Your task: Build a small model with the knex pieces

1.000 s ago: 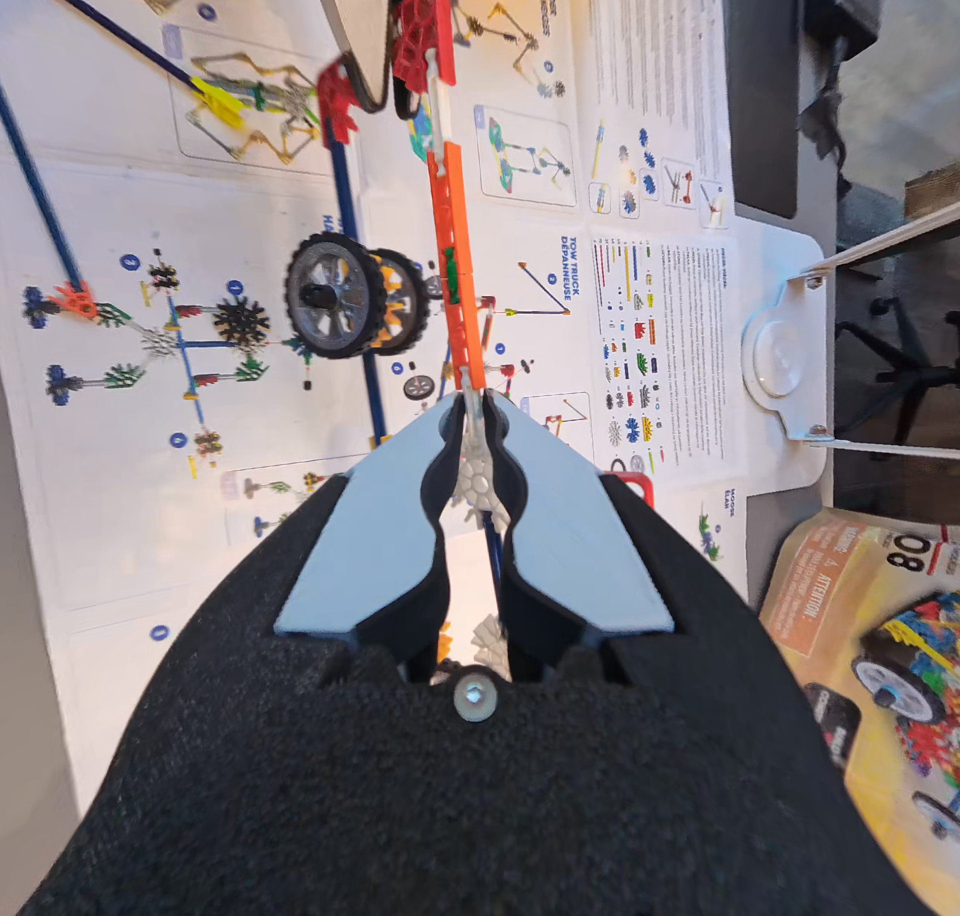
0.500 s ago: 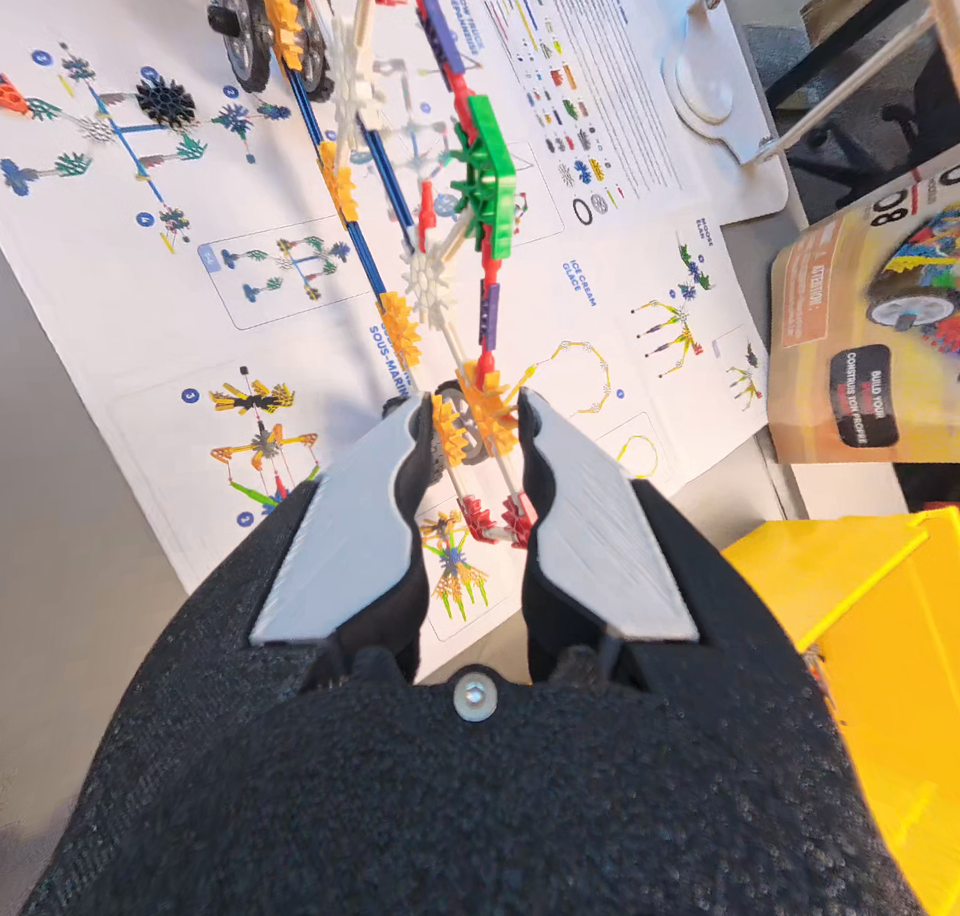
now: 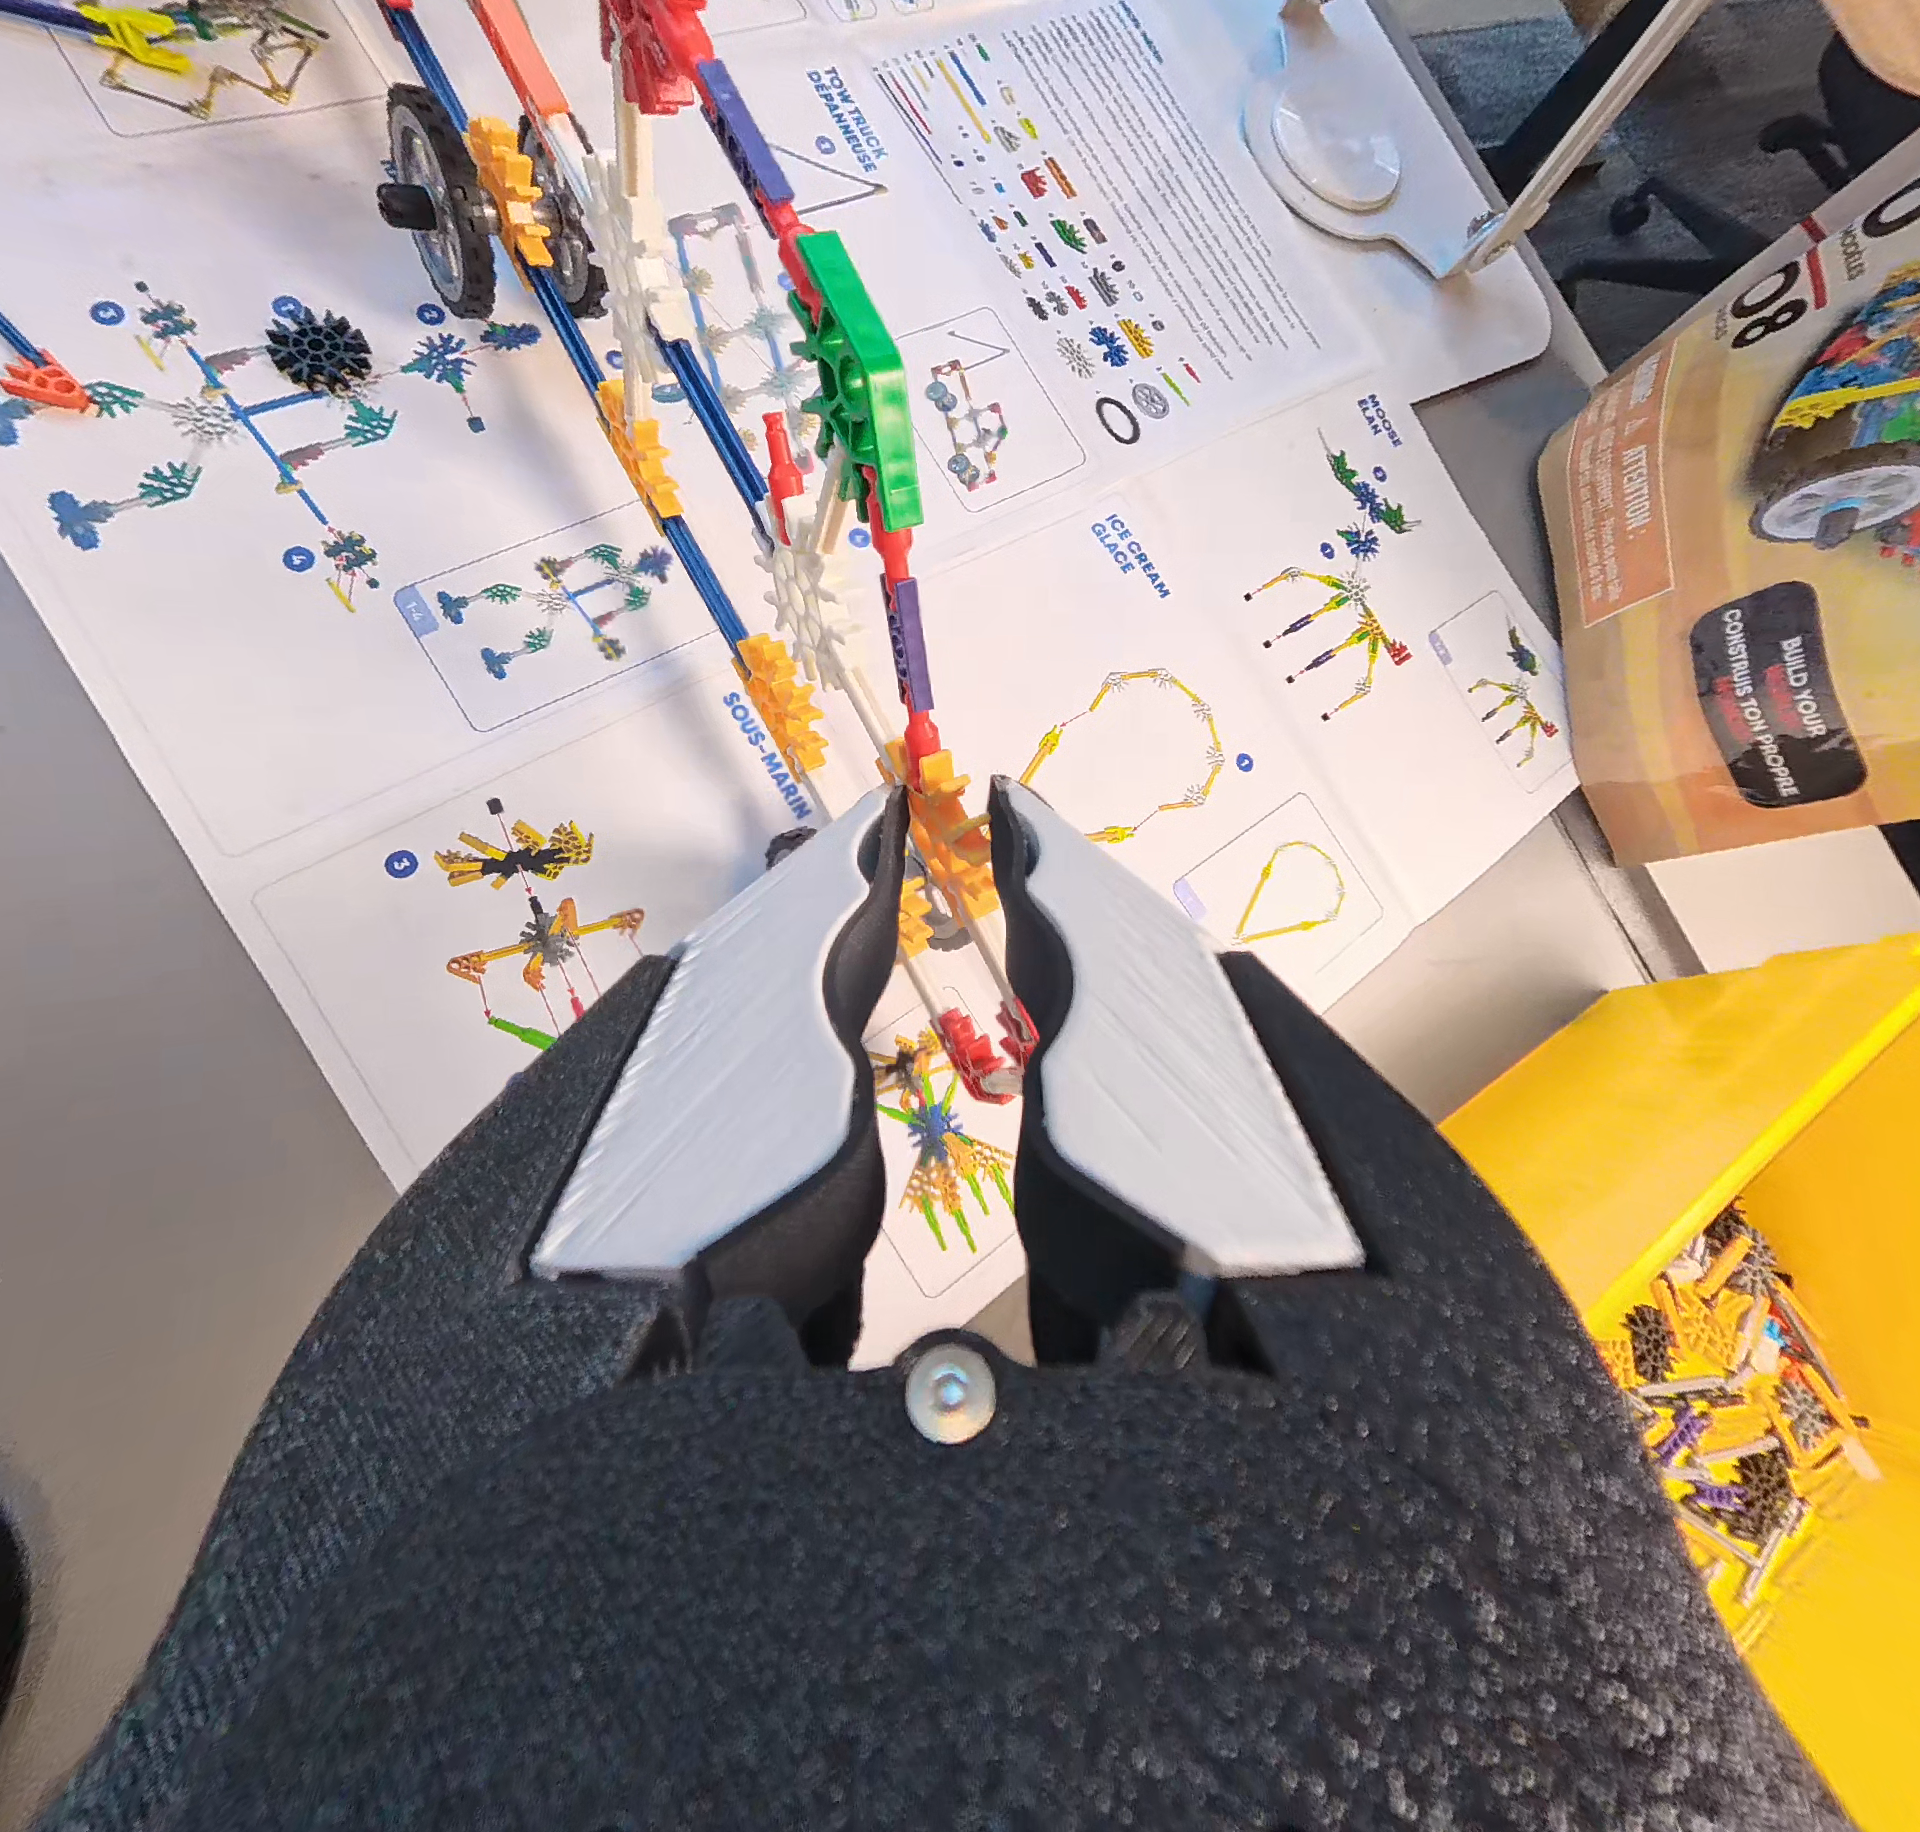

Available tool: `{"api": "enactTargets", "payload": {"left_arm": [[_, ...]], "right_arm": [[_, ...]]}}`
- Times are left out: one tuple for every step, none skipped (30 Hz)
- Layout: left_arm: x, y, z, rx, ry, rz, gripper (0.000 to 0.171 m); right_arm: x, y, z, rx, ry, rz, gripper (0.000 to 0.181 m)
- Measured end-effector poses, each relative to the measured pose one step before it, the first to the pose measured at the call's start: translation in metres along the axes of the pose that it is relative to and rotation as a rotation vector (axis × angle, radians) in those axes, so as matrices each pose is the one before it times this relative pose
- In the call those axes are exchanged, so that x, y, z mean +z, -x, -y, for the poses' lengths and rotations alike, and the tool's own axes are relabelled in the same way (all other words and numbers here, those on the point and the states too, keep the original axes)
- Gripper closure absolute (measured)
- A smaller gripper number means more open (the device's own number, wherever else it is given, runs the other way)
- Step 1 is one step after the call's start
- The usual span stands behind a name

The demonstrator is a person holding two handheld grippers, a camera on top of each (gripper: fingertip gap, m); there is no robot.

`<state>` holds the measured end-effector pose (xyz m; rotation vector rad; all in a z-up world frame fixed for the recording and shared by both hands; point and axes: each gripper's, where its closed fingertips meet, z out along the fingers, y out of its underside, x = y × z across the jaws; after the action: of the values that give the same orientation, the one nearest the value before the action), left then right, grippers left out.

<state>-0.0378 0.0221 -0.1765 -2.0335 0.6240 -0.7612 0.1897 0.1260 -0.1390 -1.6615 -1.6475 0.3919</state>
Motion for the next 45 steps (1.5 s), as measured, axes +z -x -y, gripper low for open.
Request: {"api": "enactTargets", "payload": {"left_arm": [[-0.00072, -0.00011, -0.0007, 0.004, 0.00789, 0.0071, 0.164], [-0.00173, 0.00078, -0.00009, 0.0043, 0.00473, 0.0136, 0.161], [-0.00281, 0.00116, -0.00009, 0.0084, 0.00576, 0.0177, 0.155], [-0.00396, 0.00023, 0.00011, 0.0104, 0.00536, 0.0132, 0.15], [-0.00527, -0.00135, 0.00071, 0.0067, 0.00185, 0.0054, 0.148], [-0.00577, -0.00239, 0.0003, 0.0054, 0.00213, 0.0012, 0.146], [-0.00565, -0.00175, -0.00151, 0.0054, 0.00968, 0.0077, 0.146], [-0.00544, -0.0003, -0.00329, 0.0085, 0.01607, 0.0193, 0.146], [-0.00483, 0.00005, -0.00391, 0.0118, 0.01339, 0.0217, 0.146], [-0.0036, -0.0006, -0.00348, 0.0098, 0.00471, 0.0164, 0.147], [-0.002, -0.00143, -0.00339, 0.0059, 0.00083, 0.0084, 0.147], [-0.00074, -0.00125, -0.00337, 0.003, 0.00329, 0.0059, 0.147], [-0.00013, 0.00019, -0.00232, 0.0052, -0.00044, 0.0137, 0.146], [-0.0002, 0.00052, -0.00078, 0.0115, -0.00353, 0.0164, 0.146], [-0.00033, -0.00074, -0.00084, 0.0123, 0.00442, 0.0067, 0.146], [-0.00085, -0.00133, -0.0011, 0.0081, 0.01484, 0.0012, 0.146], [-0.00161, -0.00152, -0.00131, 0.0029, 0.01897, 0.0002, 0.147], [-0.00196, -0.0031, -0.00176, -0.004, 0.02179, -0.0088, 0.147], [-0.00127, -0.00459, -0.0041, -0.0155, 0.03111, -0.0206, 0.147], [0.0004, -0.00549, -0.00734, -0.0268, 0.04534, -0.0289, 0.146], [0.00219, -0.00524, -0.00858, -0.025, 0.04618, -0.0272, 0.145], [0.00307, -0.00396, -0.00619, -0.0129, 0.02493, -0.013, 0.145], [0.00349, -0.00439, -0.00453, -0.0095, 0.01397, -0.0103, 0.147], [0.00384, -0.00474, -0.00469, -0.0107, 0.0221, -0.0129, 0.146], [0.004, -0.00293, -0.00405, -0.0016, 0.02196, 0.0003, 0.145], [0.00403, -0.00036, -0.00368, 0.0092, 0.02321, 0.0169, 0.146], [0.00406, 0.00098, -0.00403, 0.0141, 0.02723, 0.0245, 0.147], [0.00117, 0.00222, 0.00059, 0.0233, -0.00092, 0.0319, 0.157], [0.00093, 0.0002, -0.00077, 0.014, 0.00854, 0.0091, 0.159], [0.00022, -0.00069, 0.00046, 0.0069, -0.00041, -0.0034, 0.168], [0.00028, 0.00034, 0.00027, 0.0016, -0.00325, -0.0007, 0.168], [0.00006, 0.00053, 0.00026, -0.0028, -0.00528, -0.0019, 0.168], [-0.00026, 0.00066, 0.0003, 0.0006, -0.00512, -0.0014, 0.169], [-0.00079, 0.00116, 0.00037, 0.0098, -0.00638, 0.0029, 0.171], [-0.00135, -0.00006, 0.00134, 0.0148, -0.0124, -0.0041, 0.171], [-0.00205, -0.00162, 0.00286, 0.0038, -0.02128, -0.016, 0.171], [-0.00252, -0.00188, 0.00431, -0.0055, -0.0281, -0.0197, 0.171], [-0.00303, -0.00155, 0.00501, -0.0005, -0.03243, -0.0165, 0.171], [-0.00325, -0.00235, 0.00489, 0.0055, -0.03112, -0.0174, 0.171], [-0.0034, -0.00295, 0.0054, 0.0104, -0.03236, -0.0153, 0.171], [-0.00339, -0.0035, 0.00565, 0.0134, -0.03322, -0.013, 0.171], [-0.0028, -0.0042, 0.00556, 0.0177, -0.03154, -0.0142, 0.171], [-0.0023, -0.00281, 0.00502, 0.0157, -0.02803, -0.0034, 0.171], [-0.00133, -0.00178, 0.00408, 0.0102, -0.02098, 0.0009, 0.171], [-0.0007, -0.00316, 0.00402, 0.014, -0.02234, -0.0081, 0.171]], "right_arm": [[-0.00097, 0.00003, 0.00098, 0.0055, -0.0023, -0.0078, 0.166], [-0.00228, -0.00076, 0.00196, 0.003, -0.0051, -0.0121, 0.161], [-0.00393, 0.00027, 0.00387, 0.0016, -0.011, -0.0064, 0.158], [-0.00535, 0.00118, 0.00683, 0.001, -0.0214, -0.0069, 0.157], [-0.0064, 0.00132, 0.00892, -0.0036, -0.0284, -0.0146, 0.157], [-0.00655, 0.00219, 0.00939, -0.0088, -0.0263, -0.0148, 0.157], [-0.0057, 0.00176, 0.00869, -0.0084, -0.0201, -0.02, 0.157], [-0.00452, 0.00259, 0.00758, -0.0078, -0.0148, -0.0178, 0.157], [-0.00328, 0.00578, 0.00722, -0.0118, -0.0163, -0.0032, 0.157], [-0.00137, 0.00892, 0.00511, -0.0147, -0.0084, 0.0102, 0.157], [0.00063, 0.0093, 0.00216, -0.0173, 0.0051, 0.0112, 0.157], [0.00233, 0.00665, 0.00024, -0.0226, 0.0119, -0.0045, 0.156], [0.00289, 0.0054, 0.00013, -0.0246, 0.0072, -0.0086, 0.156], [0.00291, 0.00509, 0.0007, -0.0167, 0.0056, -0.0049, 0.156], [0.00226, 0.00397, 0.0023, -0.0127, -0.0008, -0.0097, 0.156], [0.00112, 0.00255, 0.00419, -0.0145, -0.0104, -0.0183, 0.156], [0.00049, 0.00454, 0.00561, -0.0102, -0.0163, -0.0058, 0.156], [0.00052, 0.00751, 0.00616, 0.0015, -0.0195, 0.0139, 0.156], [0.00165, 0.00994, 0.00588, 0.0105, -0.0216, 0.0281, 0.156], [0.00302, 0.01135, 0.00465, 0.0111, -0.0222, 0.0346, 0.156], [0.00488, 0.01127, 0.00267, 0.0092, -0.0173, 0.0348, 0.156], [0.00677, 0.01072, 0.00037, 0.008, -0.0088, 0.034, 0.157], [0.0081, 0.01021, -0.00087, 0.0057, -0.0052, 0.0352, 0.157], [0.00931, 0.00975, -0.00093, 0.0037, -0.0066, 0.0355, 0.157], [0.01003, 0.00965, -0.00152, 0.0035, -0.0021, 0.0371, 0.158], [0.01045, 0.00937, -0.00164, 0.0006, 0.0018, 0.0376, 0.158], [0.01005, 0.00762, -0.00172, -0.0079, 0.0071, 0.0264, 0.159], [0.00869, 0.00423, -0.00172, -0.0209, 0.0143, 0.0072, 0.16], [0.00558, 0.0008, -0.00025, -0.0293, 0.0122, -0.0096, 0.16], [0.00163, -0.00313, 0.00289, -0.0227, -0.0024, -0.0237, 0.161], [-0.00214, -0.00711, 0.00504, -0.0065, -0.0141, -0.035, 0.161], [-0.00523, -0.01137, 0.00637, 0.0042, -0.0221, -0.0484, 0.161], [-0.00658, -0.01335, 0.00606, 0.0019, -0.0208, -0.055, 0.161], [-0.00616, -0.01383, 0.00421, -0.0124, -0.0076, -0.0596, 0.161], [-0.00477, -0.01055, 0.00289, -0.0268, 0.0004, -0.0478, 0.161], [-0.00241, -0.00431, 0.00172, -0.0253, 0.0059, -0.0181, 0.161], [-0.00002, 0.00064, 0.00115, -0.0133, 0.0095, 0.0025, 0.161], [0.00209, 0.00407, 0.00194, -0.0065, 0.0013, 0.0122, 0.161], [0.00395, 0.00725, 0.00183, -0.0014, -0.0029, 0.0234, 0.161], [0.00546, 0.00783, 0.00119, 0.0009, -0.0019, 0.0232, 0.161], [0.00622, 0.00734, 0.0008, -0.0029, -0.0023, 0.0195, 0.161], [0.00626, 0.00724, 0.00113, -0.0025, -0.0041, 0.0218, 0.161], [0.00557, 0.00568, 0.00316, 0.0027, -0.0141, 0.0166, 0.161], [0.00482, 0.00584, 0.00534, 0.0088, -0.0219, 0.0218, 0.161], [0.0045, 0.0066, 0.00584, 0.016, -0.0199, 0.0324, 0.161]]}}
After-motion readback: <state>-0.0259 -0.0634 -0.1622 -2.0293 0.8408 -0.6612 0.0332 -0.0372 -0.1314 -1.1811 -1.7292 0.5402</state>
